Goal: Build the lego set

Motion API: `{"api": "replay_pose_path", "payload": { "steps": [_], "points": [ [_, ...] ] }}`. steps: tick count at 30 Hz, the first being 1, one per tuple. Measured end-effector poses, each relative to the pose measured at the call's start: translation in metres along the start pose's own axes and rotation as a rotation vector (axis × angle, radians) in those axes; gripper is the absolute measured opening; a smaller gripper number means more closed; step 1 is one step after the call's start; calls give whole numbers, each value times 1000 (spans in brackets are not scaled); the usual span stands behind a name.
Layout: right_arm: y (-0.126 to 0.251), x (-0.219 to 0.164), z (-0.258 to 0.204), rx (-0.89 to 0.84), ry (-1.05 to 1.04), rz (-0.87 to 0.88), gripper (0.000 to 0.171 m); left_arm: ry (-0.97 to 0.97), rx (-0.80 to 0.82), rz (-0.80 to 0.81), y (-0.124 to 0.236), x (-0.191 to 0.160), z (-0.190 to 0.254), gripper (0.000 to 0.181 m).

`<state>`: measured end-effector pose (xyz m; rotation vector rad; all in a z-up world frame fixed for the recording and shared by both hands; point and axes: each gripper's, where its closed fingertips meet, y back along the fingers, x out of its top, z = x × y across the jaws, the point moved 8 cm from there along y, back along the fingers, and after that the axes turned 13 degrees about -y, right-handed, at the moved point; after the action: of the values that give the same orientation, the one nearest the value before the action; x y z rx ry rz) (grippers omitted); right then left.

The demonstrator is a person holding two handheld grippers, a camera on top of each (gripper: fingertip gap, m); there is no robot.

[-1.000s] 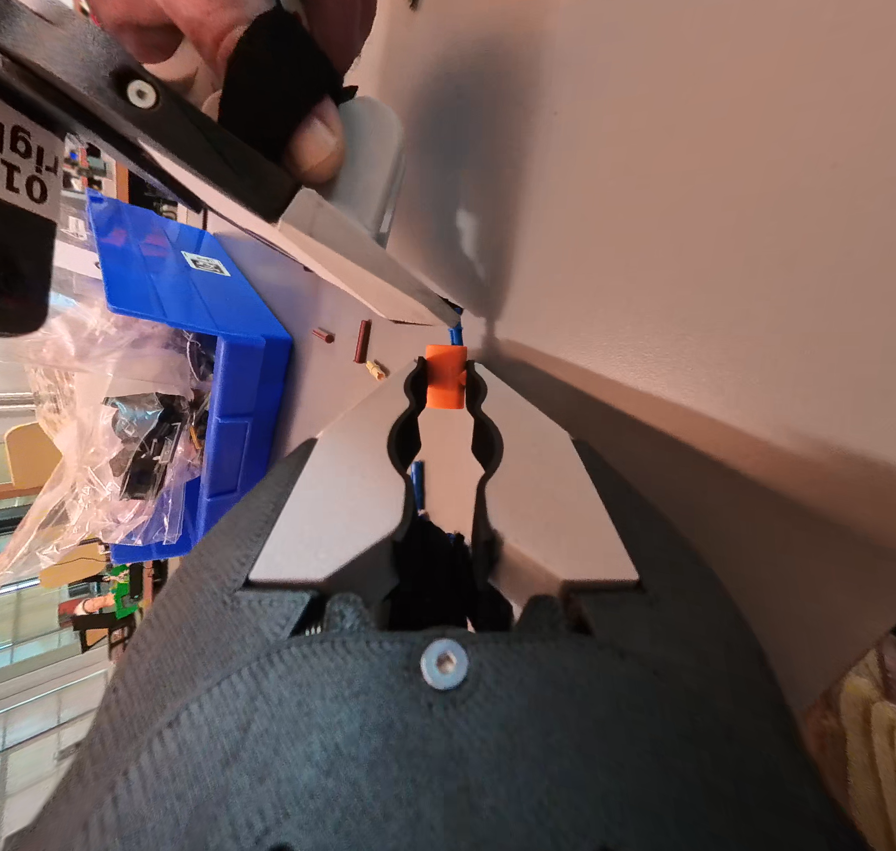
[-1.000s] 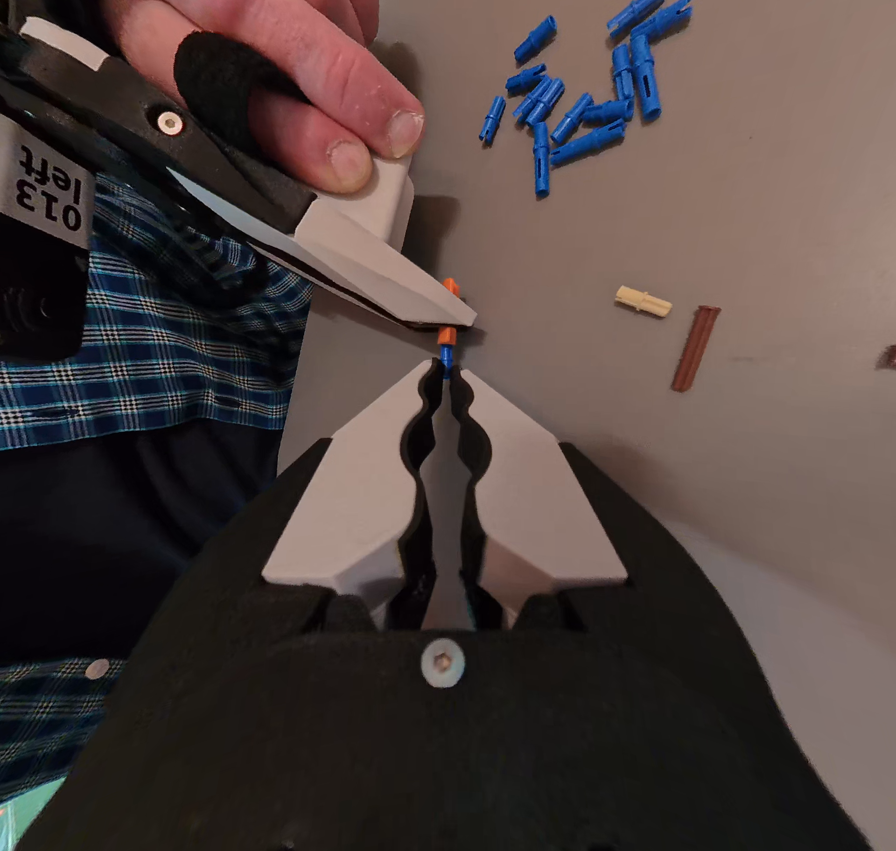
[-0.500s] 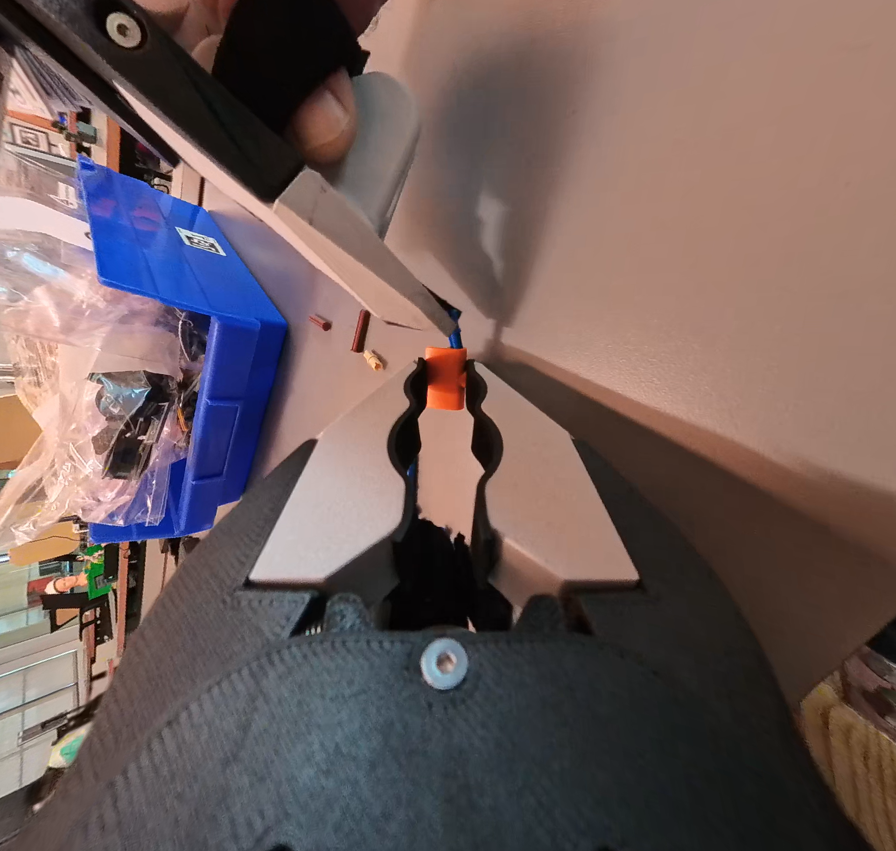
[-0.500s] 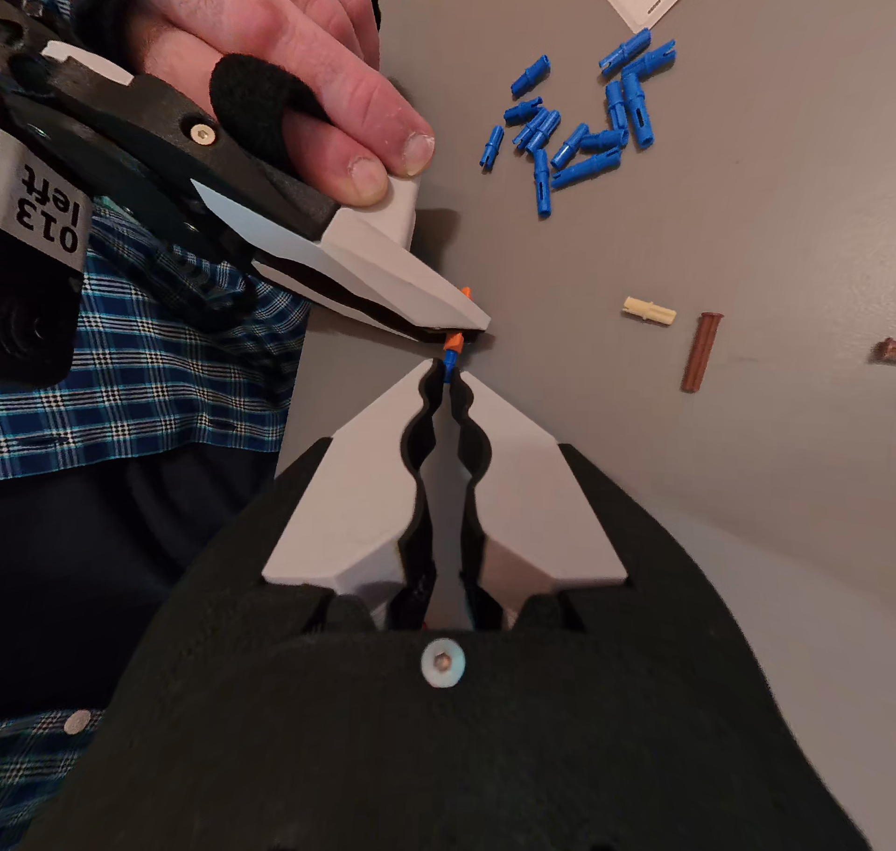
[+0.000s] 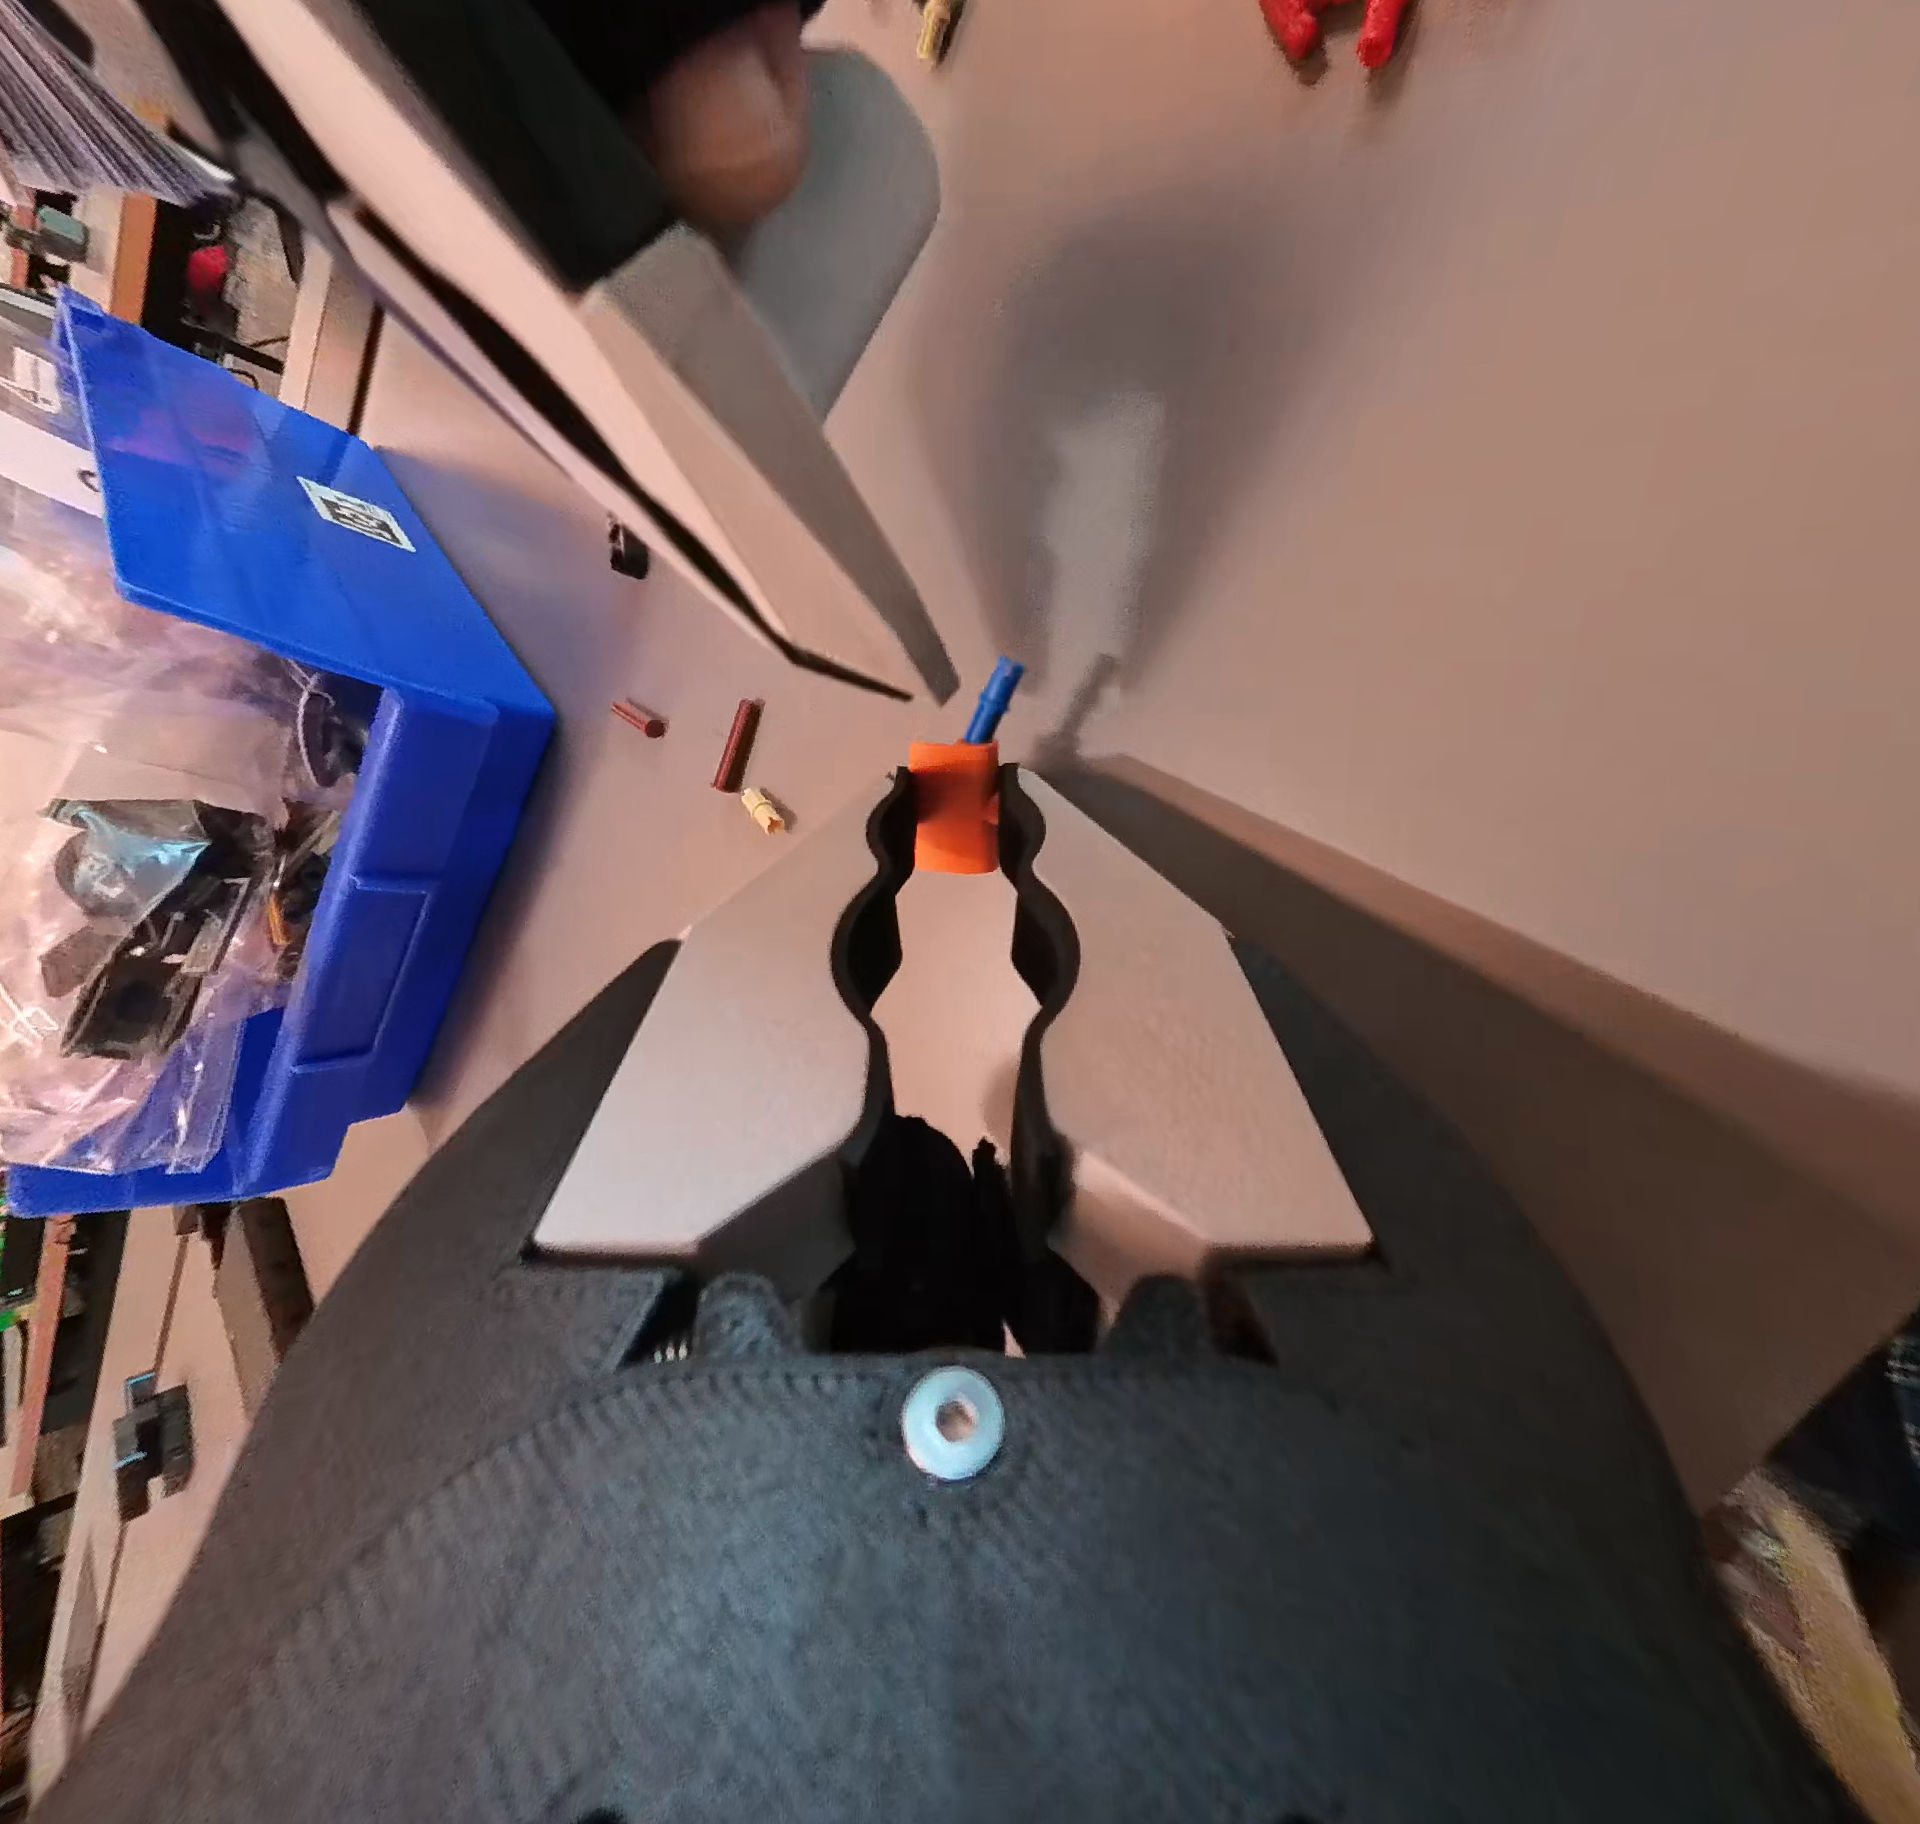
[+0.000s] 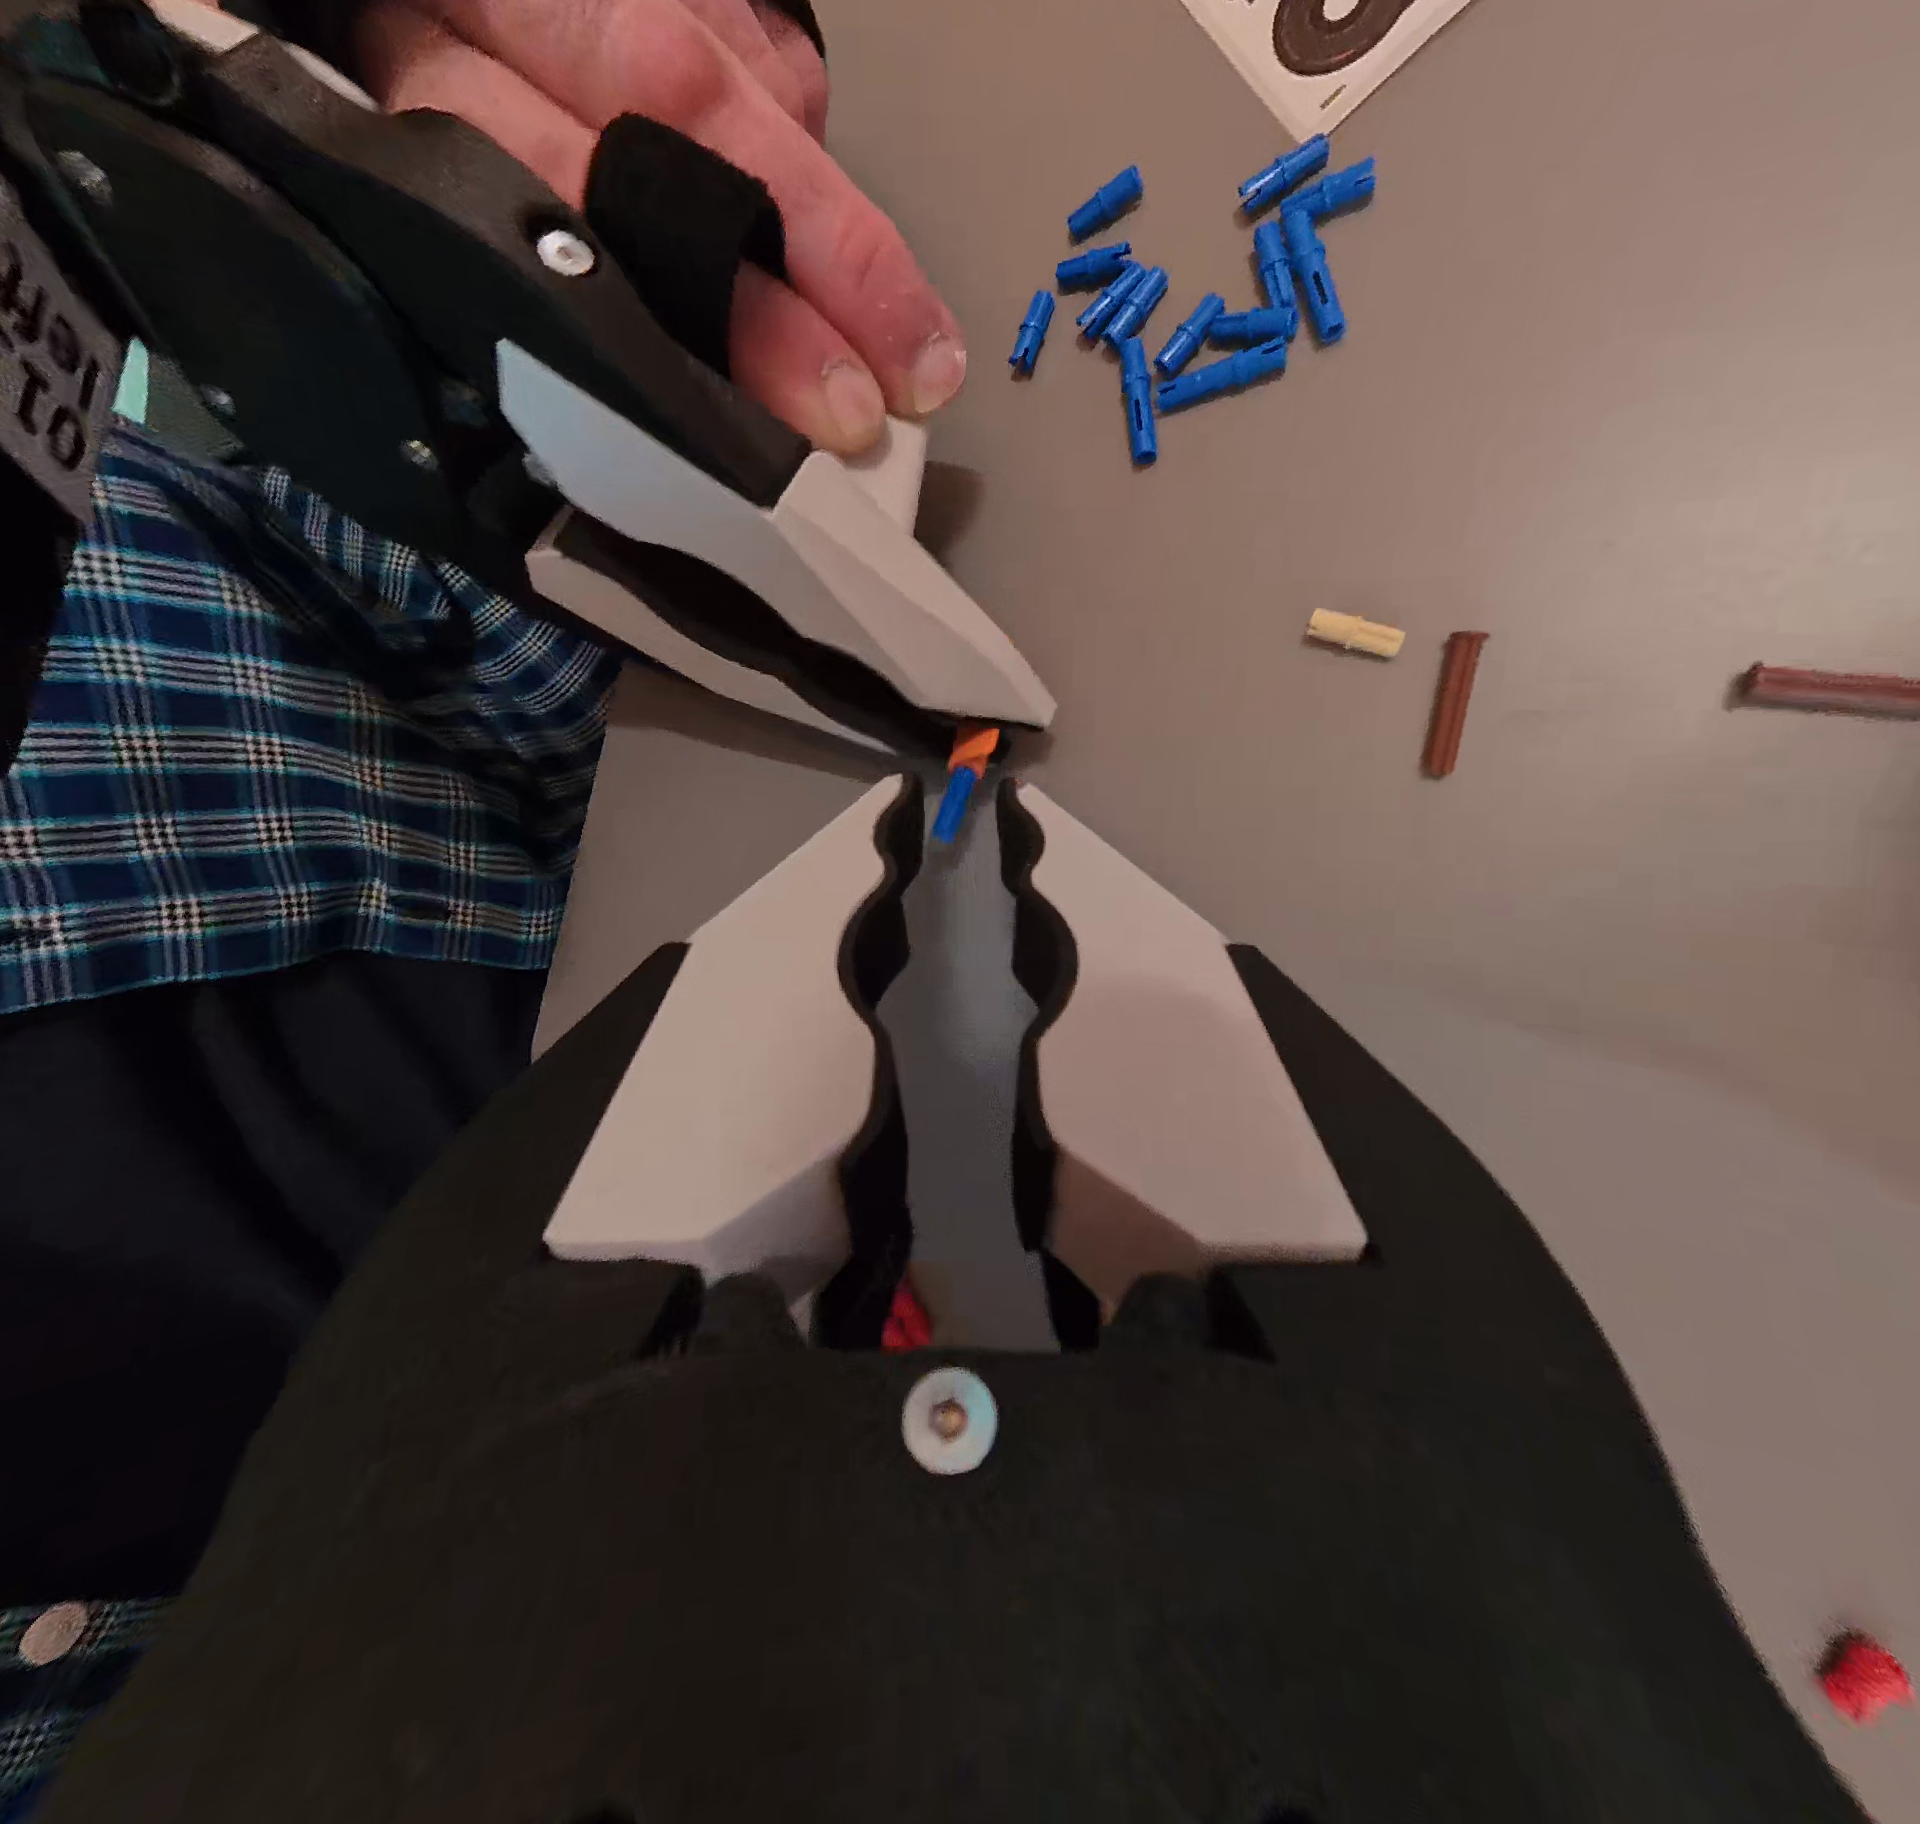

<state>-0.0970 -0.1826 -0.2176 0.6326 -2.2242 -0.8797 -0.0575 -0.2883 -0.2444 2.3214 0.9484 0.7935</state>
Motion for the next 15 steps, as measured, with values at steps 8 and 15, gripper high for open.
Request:
{"api": "replay_pose_path", "payload": {
  "steps": [8, 15],
  "points": [
    [-3, -25, -8, -95, -29, 26, 18, 32, -22, 27, -3, 5, -1, 14],
    [-9, -26, -7, -128, -45, 101, 4, 29, -18, 30, -4, 7, 1, 14]
  ]
}}
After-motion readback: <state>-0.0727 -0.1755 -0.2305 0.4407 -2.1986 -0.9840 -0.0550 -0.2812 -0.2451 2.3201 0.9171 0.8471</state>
